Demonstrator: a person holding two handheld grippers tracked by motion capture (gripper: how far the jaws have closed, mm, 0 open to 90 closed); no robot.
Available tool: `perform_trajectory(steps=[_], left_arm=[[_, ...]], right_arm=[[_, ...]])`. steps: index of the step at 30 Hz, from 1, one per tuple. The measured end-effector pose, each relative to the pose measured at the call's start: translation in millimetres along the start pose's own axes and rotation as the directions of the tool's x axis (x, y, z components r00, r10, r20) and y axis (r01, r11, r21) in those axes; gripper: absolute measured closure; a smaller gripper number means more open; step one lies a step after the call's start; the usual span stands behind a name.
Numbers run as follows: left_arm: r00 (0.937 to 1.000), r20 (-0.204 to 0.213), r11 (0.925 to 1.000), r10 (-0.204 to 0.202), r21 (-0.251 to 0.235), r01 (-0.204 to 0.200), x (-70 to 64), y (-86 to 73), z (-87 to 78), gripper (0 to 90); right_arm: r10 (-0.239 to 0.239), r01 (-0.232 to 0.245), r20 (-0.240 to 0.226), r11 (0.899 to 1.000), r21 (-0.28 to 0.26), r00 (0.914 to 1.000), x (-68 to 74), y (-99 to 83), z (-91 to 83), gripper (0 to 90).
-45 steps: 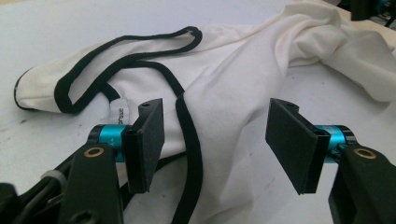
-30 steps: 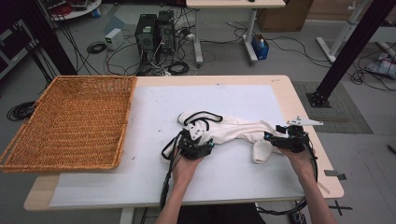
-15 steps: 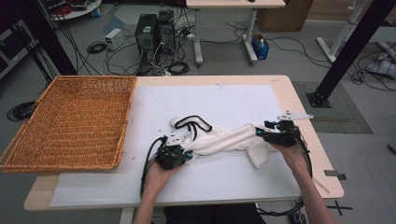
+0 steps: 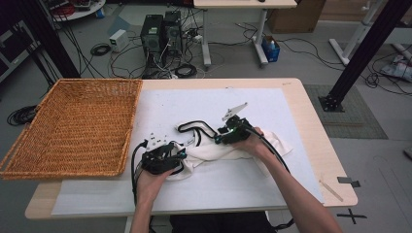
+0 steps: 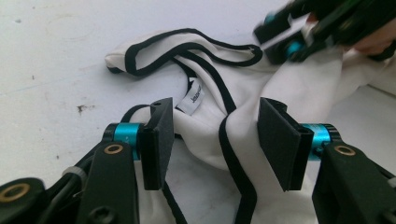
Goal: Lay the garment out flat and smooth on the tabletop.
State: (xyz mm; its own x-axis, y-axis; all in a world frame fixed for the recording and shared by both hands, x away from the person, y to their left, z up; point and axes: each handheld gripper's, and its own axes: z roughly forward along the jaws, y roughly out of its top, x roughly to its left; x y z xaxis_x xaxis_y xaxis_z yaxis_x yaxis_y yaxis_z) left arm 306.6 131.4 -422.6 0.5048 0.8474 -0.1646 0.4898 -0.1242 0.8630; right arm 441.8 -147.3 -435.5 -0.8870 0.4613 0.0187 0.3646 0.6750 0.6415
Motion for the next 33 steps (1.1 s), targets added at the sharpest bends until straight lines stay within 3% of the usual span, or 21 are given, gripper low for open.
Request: perform_trajectory(steps=[1,3,4,5,6,9,12,13,14,15,17,19,20,21,22,23,24,25,27,30,33], left_arm=[[1.0000,0.000,1.0000,0.001,0.000,-0.001,-0.1,0.1,-0.1,46.7],[1.0000,0.000,1.0000,0.003,-0.001,-0.003,-1.2,0.6,0.4,46.7],[1.0000,0.000,1.0000,0.007,-0.002,-0.007,-1.6,1.1,0.5,46.7],[1.0000,0.002,1.0000,0.005,-0.005,-0.005,-2.1,1.4,0.7,46.7],[1.0000,0.003,0.9999,0.005,-0.010,-0.005,-2.8,2.1,0.9,46.7],[0.9999,0.007,0.9998,0.009,-0.018,-0.009,-4.5,3.8,2.3,46.7],[0.9996,0.028,0.9995,0.006,-0.031,-0.005,-7.7,5.4,5.1,46.7],[0.9994,0.033,0.9995,0.010,-0.032,-0.009,-9.1,5.9,6.7,46.6],[0.9992,0.037,0.9995,0.014,-0.029,-0.013,-10.6,6.4,8.6,46.7],[0.9990,0.041,0.9995,0.017,-0.027,-0.016,-11.5,6.6,10.3,46.7],[0.9984,0.052,0.9996,0.022,-0.021,-0.021,-14.2,7.5,16.3,46.7],[0.9975,0.069,0.9996,0.018,-0.020,-0.017,-17.2,9.2,23.4,46.7],[0.9968,0.078,0.9997,0.017,-0.021,-0.016,-19.7,10.4,27.5,46.6],[0.9959,0.087,0.9996,0.022,-0.022,-0.020,-22.9,11.7,32.0,45.7],[0.9957,0.089,0.9995,0.028,-0.020,-0.026,-25.5,12.8,35.6,45.7],[0.9955,0.086,0.9991,0.040,-0.015,-0.039,-29.5,15.0,42.3,44.8],[0.9947,0.090,0.9987,0.050,-0.011,-0.049,-32.4,17.1,48.5,44.8],[0.9940,0.092,0.9983,0.059,-0.009,-0.058,-35.5,19.5,55.5,44.8],[0.9925,0.096,0.9970,0.075,0.010,-0.076,-44.8,24.9,71.0,44.7],[0.9912,0.096,0.9950,0.091,0.032,-0.095,-66.9,31.6,97.2,42.5],[0.9891,0.095,0.9912,0.112,0.059,-0.118,-93.4,35.6,120.3,42.5]], right_arm=[[0.000,0.000,0.000,1.000,0.000,1.0000,0.0,0.0,0.0,72.4],[0.001,0.000,0.056,1.000,-0.014,0.9984,-3.7,-1.4,-2.0,82.5],[0.032,-0.027,0.163,0.999,-0.028,0.9861,-15.6,-4.1,-11.1,84.3],[0.032,-0.027,0.163,0.999,-0.028,0.9861,-15.6,-4.1,-11.1,84.3],[0.051,-0.044,0.194,0.998,-0.039,0.9796,-22.5,-6.3,-15.8,84.5],[0.145,-0.126,0.315,0.989,-0.080,0.9380,-51.7,-20.6,-38.4,84.7],[0.248,-0.224,0.434,0.969,-0.106,0.8663,-82.5,-46.6,-59.4,84.7],[0.346,-0.334,0.488,0.936,-0.116,0.8014,-102.3,-71.4,-71.8,84.5],[0.382,-0.372,0.495,0.920,-0.123,0.7800,-107.5,-81.4,-76.4,84.2],[0.382,-0.372,0.495,0.920,-0.123,0.7800,-107.5,-81.4,-76.4,84.2],[0.430,-0.414,0.492,0.898,-0.148,0.7571,-110.5,-96.3,-86.2,81.7],[0.435,-0.405,0.477,0.898,-0.170,0.7640,-105.2,-104.0,-94.7,68.6],[0.449,-0.413,0.465,0.892,-0.184,0.7629,-101.0,-106.4,-99.2,65.2],[0.459,-0.399,0.425,0.888,-0.226,0.7799,-91.0,-111.2,-108.9,55.4],[0.459,-0.399,0.425,0.888,-0.226,0.7799,-91.0,-111.2,-108.9,55.4],[0.478,-0.402,0.393,0.877,-0.263,0.7851,-78.0,-114.4,-117.9,49.1],[0.478,-0.402,0.393,0.877,-0.263,0.7851,-78.0,-114.4,-117.9,49.1],[0.480,-0.396,0.379,0.875,-0.279,0.7916,-71.5,-115.9,-121.6,45.7],[0.474,-0.381,0.377,0.875,-0.297,0.7954,-57.5,-118.3,-128.1,43.4],[0.468,-0.356,0.375,0.874,-0.331,0.8003,-38.0,-123.3,-135.1,42.0],[0.476,-0.354,0.363,0.866,-0.354,0.8015,-24.0,-130.9,-138.6,41.8]])
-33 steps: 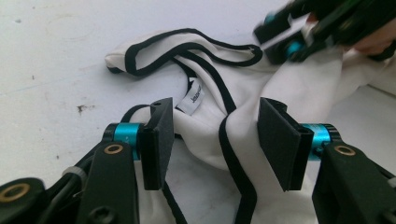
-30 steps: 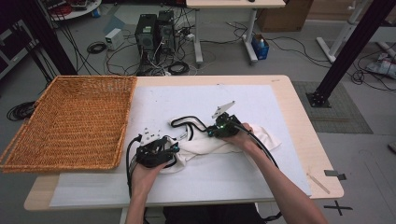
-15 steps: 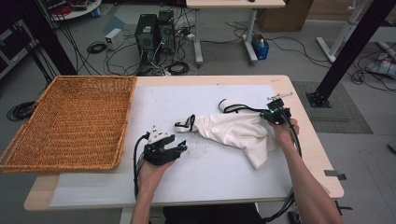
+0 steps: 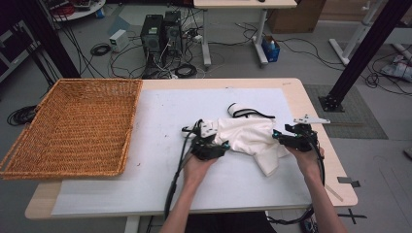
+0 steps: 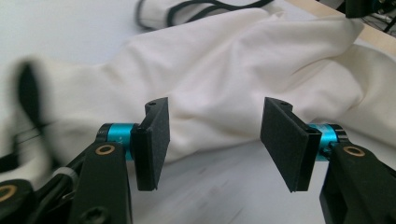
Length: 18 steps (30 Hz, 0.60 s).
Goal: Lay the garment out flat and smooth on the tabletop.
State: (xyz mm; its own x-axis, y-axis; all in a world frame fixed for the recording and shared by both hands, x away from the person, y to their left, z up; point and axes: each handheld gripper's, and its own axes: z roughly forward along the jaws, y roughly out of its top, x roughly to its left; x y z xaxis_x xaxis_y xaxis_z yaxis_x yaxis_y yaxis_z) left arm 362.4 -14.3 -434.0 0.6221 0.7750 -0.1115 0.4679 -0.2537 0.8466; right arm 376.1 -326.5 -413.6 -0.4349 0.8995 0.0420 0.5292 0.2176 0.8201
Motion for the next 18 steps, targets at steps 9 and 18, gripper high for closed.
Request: perform_trajectory(steps=[9,18], left_arm=[[0.9889,-0.016,0.9807,0.147,0.133,-0.144,-7.8,-2.5,20.1,74.9],[0.9930,0.038,0.9784,0.112,0.170,-0.117,51.1,-20.5,-73.9,80.1]], right_arm=[[0.018,-0.018,-0.013,1.000,0.005,0.9998,0.9,-15.8,-13.0,41.3],[-0.038,0.041,-0.133,0.999,0.017,0.9903,18.1,-11.4,-14.1,44.5]])
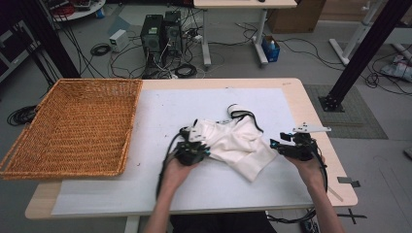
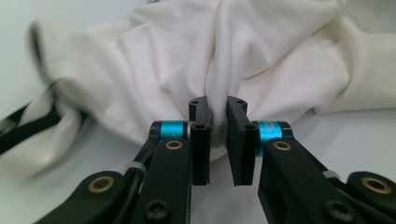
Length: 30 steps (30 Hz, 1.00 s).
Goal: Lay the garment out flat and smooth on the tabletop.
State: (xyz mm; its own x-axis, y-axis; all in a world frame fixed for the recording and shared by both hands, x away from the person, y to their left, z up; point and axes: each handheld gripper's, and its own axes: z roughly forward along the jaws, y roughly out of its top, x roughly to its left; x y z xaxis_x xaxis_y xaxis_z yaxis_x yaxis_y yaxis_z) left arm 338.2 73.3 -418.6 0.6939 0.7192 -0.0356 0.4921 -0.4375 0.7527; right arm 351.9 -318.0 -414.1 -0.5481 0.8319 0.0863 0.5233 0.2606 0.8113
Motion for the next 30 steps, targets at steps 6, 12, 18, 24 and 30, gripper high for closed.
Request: perform_trajectory(steps=[6,12,18,24,30], left_arm=[[0.9824,-0.051,0.9752,-0.179,-0.141,0.171,28.3,-16.7,-30.4,44.3],[0.9648,-0.101,0.9613,-0.243,-0.159,0.225,26.4,-11.4,-14.2,43.2],[0.9787,-0.100,0.9779,-0.180,-0.126,0.167,2.9,-13.2,-0.8,42.2],[0.9713,-0.119,0.9596,-0.206,-0.219,0.177,-29.4,-10.5,3.7,39.8],[0.9750,-0.176,0.9883,-0.136,-0.092,0.121,-32.9,-13.4,27.9,41.4]], right_arm=[[-0.048,0.051,-0.057,0.998,0.048,0.9972,22.8,11.8,29.3,41.0],[-0.062,0.069,-0.079,0.993,0.097,0.9950,38.3,21.7,46.8,40.0],[-0.090,0.106,-0.098,0.978,0.179,0.9911,39.0,-5.6,52.0,39.0],[-0.110,0.116,-0.064,0.988,0.104,0.9919,41.2,-6.8,46.2,36.2],[-0.071,0.074,-0.049,0.996,0.046,0.9963,37.4,9.1,47.2,36.1]])
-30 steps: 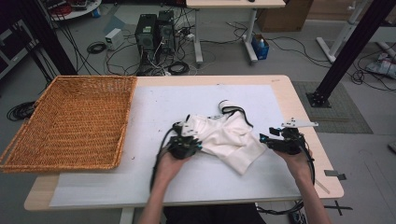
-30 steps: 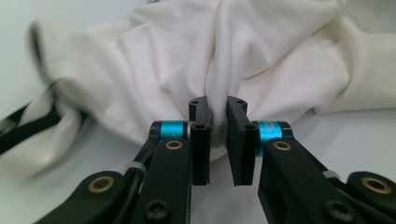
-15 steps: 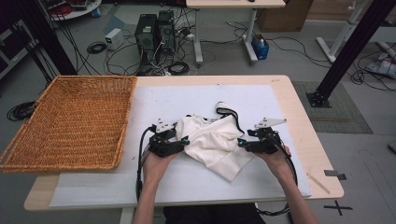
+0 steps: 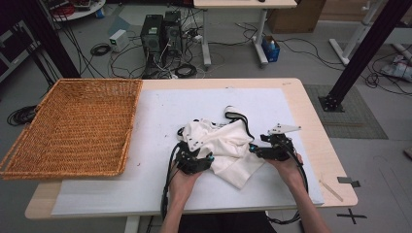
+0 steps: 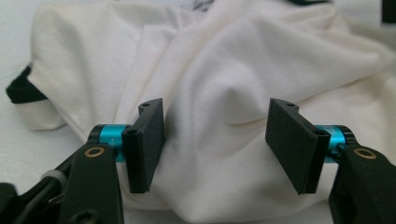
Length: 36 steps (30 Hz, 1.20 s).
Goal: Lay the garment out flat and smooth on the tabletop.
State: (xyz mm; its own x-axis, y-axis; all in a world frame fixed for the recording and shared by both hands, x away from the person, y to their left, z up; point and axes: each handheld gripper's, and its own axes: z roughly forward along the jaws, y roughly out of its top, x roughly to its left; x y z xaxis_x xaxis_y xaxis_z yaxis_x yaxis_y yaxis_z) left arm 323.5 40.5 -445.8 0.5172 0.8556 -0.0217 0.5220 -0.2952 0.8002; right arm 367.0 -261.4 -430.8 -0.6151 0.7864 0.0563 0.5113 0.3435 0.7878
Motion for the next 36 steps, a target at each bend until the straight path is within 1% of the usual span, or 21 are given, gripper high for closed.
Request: perform_trajectory(steps=[2,4,5,7,8,11,13,14,15,16,19,20,21,22,24,26,31,32,33,34,36], left_arm=[[0.9989,0.031,0.9993,0.036,0.008,-0.036,1.7,-1.4,0.9,63.4],[0.9975,0.062,0.9994,0.033,-0.012,-0.032,5.7,-2.3,-3.4,68.3],[0.9975,0.062,0.9994,0.033,-0.012,-0.032,5.7,-2.3,-3.4,67.4],[0.9975,0.070,0.9995,-0.002,-0.031,0.004,9.6,-2.5,-8.5,63.0],[0.9974,0.067,0.9986,-0.027,-0.043,0.030,11.2,-2.4,-10.9,52.2],[0.9961,0.058,0.9949,-0.067,-0.071,0.071,16.6,-2.0,-19.3,46.7],[0.9954,0.062,0.9935,-0.073,-0.083,0.078,18.8,-1.8,-24.2,46.6],[0.9949,0.067,0.9927,-0.076,-0.089,0.082,19.2,-1.7,-25.8,46.3],[0.9950,0.068,0.9926,-0.073,-0.092,0.079,19.8,-1.7,-27.2,46.3],[0.9952,0.064,0.9921,-0.074,-0.097,0.080,20.3,-2.1,-28.0,45.9],[0.9951,0.061,0.9924,-0.078,-0.091,0.083,21.0,-2.8,-27.3,44.2],[0.9943,0.069,0.9925,-0.081,-0.086,0.087,20.5,-3.7,-25.7,44.2],[0.9943,0.069,0.9925,-0.081,-0.086,0.087,20.5,-3.7,-25.7,44.2],[0.9939,0.075,0.9930,-0.081,-0.080,0.087,19.6,-4.2,-24.9,44.0],[0.9926,0.092,0.9941,-0.080,-0.066,0.086,16.5,-4.9,-22.8,43.5],[0.9919,0.103,0.9947,-0.075,-0.063,0.082,11.8,-5.6,-20.4,43.3],[0.9915,0.104,0.9947,-0.078,-0.059,0.085,8.1,-6.6,-16.7,43.3],[0.9908,0.105,0.9936,-0.085,-0.065,0.092,8.4,-6.5,-17.3,43.3],[0.9910,0.103,0.9934,-0.085,-0.068,0.092,9.2,-6.4,-18.5,43.3],[0.9909,0.098,0.9921,-0.092,-0.076,0.100,10.9,-6.7,-20.7,43.3],[0.9909,0.096,0.9917,-0.094,-0.078,0.102,11.9,-7.0,-21.7,43.3]], right_arm=[[-0.018,0.018,-0.006,1.000,0.001,0.9998,0.4,10.8,13.2,38.1],[-0.041,0.041,-0.024,0.999,0.027,0.9989,1.0,16.0,27.0,45.6],[-0.041,0.041,-0.024,0.999,0.027,0.9989,1.0,16.0,27.0,45.6],[-0.069,0.073,-0.073,0.996,0.053,0.9949,4.3,18.9,40.5,63.5],[-0.137,0.141,-0.058,0.987,0.081,0.9889,8.5,18.4,50.0,75.0],[-0.164,0.167,-0.044,0.983,0.074,0.9854,5.0,18.2,51.7,87.1],[-0.155,0.151,0.042,0.986,0.074,0.9871,-7.5,18.4,48.9,88.3],[-0.102,0.093,0.119,0.993,0.077,0.9877,-26.7,17.1,43.9,88.5],[-0.102,0.093,0.119,0.993,0.077,0.9877,-26.7,17.1,43.9,88.5],[-0.069,0.054,0.194,0.995,0.084,0.9785,-43.4,14.9,38.1,88.4],[-0.046,0.023,0.243,0.995,0.097,0.9688,-56.4,13.3,31.8,86.5],[-0.020,-0.004,0.263,0.996,0.092,0.9647,-63.4,13.1,23.7,75.1],[-0.020,-0.004,0.263,0.996,0.092,0.9647,-63.4,13.1,23.7,75.1],[0.005,-0.021,0.222,0.997,0.071,0.9750,-63.2,11.8,12.6,62.8],[0.020,-0.030,0.183,0.998,0.052,0.9830,-60.2,9.7,6.1,58.7],[0.001,-0.004,0.055,0.999,0.053,0.9985,-41.2,-0.7,-6.3,49.9],[-0.065,0.068,-0.044,0.994,0.089,0.9970,-14.3,-16.7,-0.9,49.8],[-0.082,0.088,-0.056,0.990,0.112,0.9950,-8.8,-19.5,2.6,52.5],[-0.113,0.118,-0.051,0.989,0.091,0.9923,-3.8,-21.7,1.1,74.6],[-0.199,0.202,-0.043,0.976,0.081,0.9790,5.7,-25.5,-5.0,88.4],[-0.238,0.238,-0.009,0.967,0.092,0.9713,10.4,-28.4,-8.0,89.0]])
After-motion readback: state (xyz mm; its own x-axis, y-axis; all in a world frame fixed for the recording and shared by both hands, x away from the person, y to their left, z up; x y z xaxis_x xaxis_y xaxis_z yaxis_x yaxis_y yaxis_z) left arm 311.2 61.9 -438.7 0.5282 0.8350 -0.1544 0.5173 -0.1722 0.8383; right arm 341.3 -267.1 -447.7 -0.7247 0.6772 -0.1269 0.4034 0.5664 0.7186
